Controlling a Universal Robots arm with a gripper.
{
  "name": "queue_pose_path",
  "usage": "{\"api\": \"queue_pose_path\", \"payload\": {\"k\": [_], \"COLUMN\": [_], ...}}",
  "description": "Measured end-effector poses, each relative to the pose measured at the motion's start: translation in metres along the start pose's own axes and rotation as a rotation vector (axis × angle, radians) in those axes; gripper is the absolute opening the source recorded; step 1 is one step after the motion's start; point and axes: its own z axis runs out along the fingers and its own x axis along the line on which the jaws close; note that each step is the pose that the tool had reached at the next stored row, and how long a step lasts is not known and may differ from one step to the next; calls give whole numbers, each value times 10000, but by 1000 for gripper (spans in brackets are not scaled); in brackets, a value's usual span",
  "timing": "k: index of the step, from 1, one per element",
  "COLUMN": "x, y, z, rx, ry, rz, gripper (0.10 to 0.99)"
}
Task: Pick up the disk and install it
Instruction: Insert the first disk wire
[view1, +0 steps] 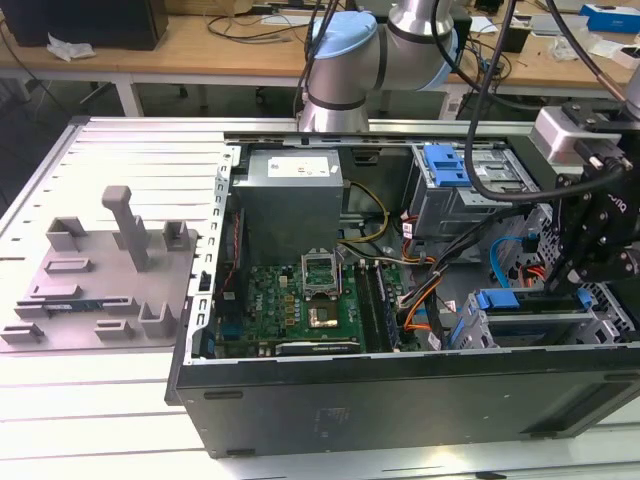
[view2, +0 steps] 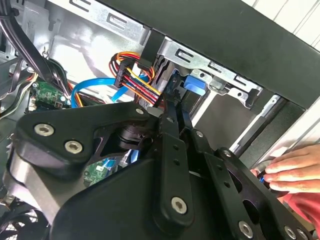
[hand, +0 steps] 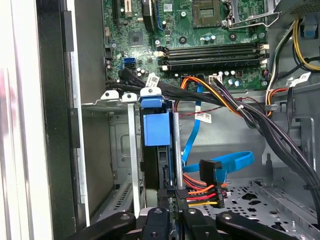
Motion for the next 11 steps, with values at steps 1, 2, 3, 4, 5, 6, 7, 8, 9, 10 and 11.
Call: {"api": "queue_pose_path", "payload": {"k": [1,2,3,4,5,6,7,8,9,10,11], "x": [0,-1,-1,-1,-1,-2,-2,-2,-2,-2,-3], "y": [0,0,0,0,0,0,0,0,0,0,0], "z": [3,7,15,20,22,24,26,34,37,40,43], "rx": [0,0,0,0,-1,0,0,0,0,0,1], "ry": [0,-2,-1,-3,0,1,1,-1,1,2,2], "rz": [0,0,0,0,-1,0,0,0,0,0,0], "gripper": [169,169,169,169,169,169,169,169,169,169,169]}}
